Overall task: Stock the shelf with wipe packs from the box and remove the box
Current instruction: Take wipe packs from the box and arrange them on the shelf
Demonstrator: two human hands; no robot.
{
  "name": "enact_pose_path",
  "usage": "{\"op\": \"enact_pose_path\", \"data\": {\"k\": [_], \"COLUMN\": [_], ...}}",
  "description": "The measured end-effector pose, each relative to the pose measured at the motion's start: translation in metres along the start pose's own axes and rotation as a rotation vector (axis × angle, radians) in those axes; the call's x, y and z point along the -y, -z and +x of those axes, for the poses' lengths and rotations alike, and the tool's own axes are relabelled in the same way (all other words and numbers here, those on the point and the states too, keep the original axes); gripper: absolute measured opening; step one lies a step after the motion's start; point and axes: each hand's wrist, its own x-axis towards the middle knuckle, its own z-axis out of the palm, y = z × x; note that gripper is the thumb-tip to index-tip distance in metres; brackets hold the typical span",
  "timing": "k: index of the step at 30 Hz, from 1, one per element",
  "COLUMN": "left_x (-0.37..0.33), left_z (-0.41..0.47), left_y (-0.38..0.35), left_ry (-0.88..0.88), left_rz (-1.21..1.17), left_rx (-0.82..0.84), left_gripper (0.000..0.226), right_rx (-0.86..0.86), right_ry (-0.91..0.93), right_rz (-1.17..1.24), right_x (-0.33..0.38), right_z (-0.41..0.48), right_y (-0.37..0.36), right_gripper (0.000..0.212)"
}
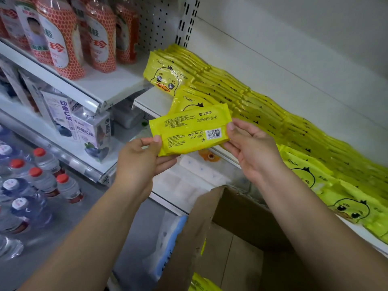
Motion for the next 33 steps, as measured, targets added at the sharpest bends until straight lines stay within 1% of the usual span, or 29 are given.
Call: {"op": "enact_pose_path", "data": {"k": [4, 5, 7, 9, 12, 16, 19, 20, 21, 23, 24, 26, 28, 29, 30, 31, 32, 33], "left_x": [-0.002, -0.003, -0.004, -0.006, -0.009, -0.010, -0.012, -0.015, -0.017, -0.020, -0.021, -0.021, -0.021, -0.022, -0.023, -0.024, -0.024, -0.025], "left_z": [-0.001, -0.001, -0.001, 0.000, 0.002, 0.006, 0.006, 0.005, 0.004, 0.003, 0.002, 0.000, -0.005, -0.007, -0.010, -0.013, -0.015, -0.016], "left_y": [-0.003, -0.003, -0.003, -0.004, -0.005, 0.001, 0.007, 0.008, 0.009, 0.011, 0.012, 0.012, 0.009, 0.008, 0.006, 0.004, 0.002, 0.001], "left_ry": [-0.160, -0.183, -0.212, -0.231, -0.237, -0.205, -0.170, -0.152, -0.136, -0.131, -0.137, -0.150, -0.146, -0.131, -0.107, -0.073, -0.038, -0.014], "left_rz": [0.170, 0.206, 0.254, 0.278, 0.250, 0.193, 0.096, 0.039, -0.011, -0.042, -0.031, 0.002, 0.003, -0.014, -0.038, -0.067, -0.088, -0.098], "left_rx": [-0.021, -0.014, 0.006, 0.015, 0.009, -0.007, 0.043, 0.081, 0.122, 0.169, 0.177, 0.192, 0.230, 0.264, 0.303, 0.342, 0.373, 0.394], "left_gripper": [0.011, 0.012, 0.014, 0.014, 0.013, 0.013, 0.014, 0.015, 0.016, 0.017, 0.017, 0.018, 0.016, 0.013, 0.010, 0.013, 0.021, 0.029], "right_rx": [-0.003, -0.004, -0.010, -0.032, -0.051, -0.020, 0.025, 0.032, 0.025, 0.024, 0.067, 0.237, 0.413, 0.471, 0.492, 0.482, 0.449, 0.404], "right_ry": [0.008, 0.034, 0.137, 0.199, 0.212, 0.227, 0.228, 0.236, 0.269, 0.378, 0.428, 0.470, 0.458, 0.450, 0.444, 0.436, 0.425, 0.406], "right_rz": [-0.082, -0.123, -0.225, -0.251, -0.223, -0.220, -0.275, -0.338, -0.449, -0.686, -0.751, -0.797, -0.848, -0.870, -0.881, -0.862, -0.808, -0.727], "right_x": [0.002, 0.002, 0.001, 0.001, 0.000, -0.003, -0.003, -0.005, -0.006, -0.008, -0.008, -0.010, -0.016, -0.021, -0.025, -0.029, -0.033, -0.037], "right_z": [0.000, -0.001, -0.001, -0.001, 0.000, 0.002, 0.005, 0.007, 0.008, 0.005, 0.000, -0.011, -0.019, -0.021, -0.022, -0.022, -0.020, -0.018], "right_y": [0.009, 0.010, 0.012, 0.011, 0.009, 0.003, 0.002, 0.004, 0.005, 0.005, 0.003, -0.007, -0.019, -0.024, -0.028, -0.030, -0.031, -0.030], "right_gripper": [0.018, 0.020, 0.017, 0.016, 0.017, 0.014, 0.018, 0.020, 0.023, 0.030, 0.037, 0.056, 0.076, 0.084, 0.088, 0.086, 0.076, 0.059]}}
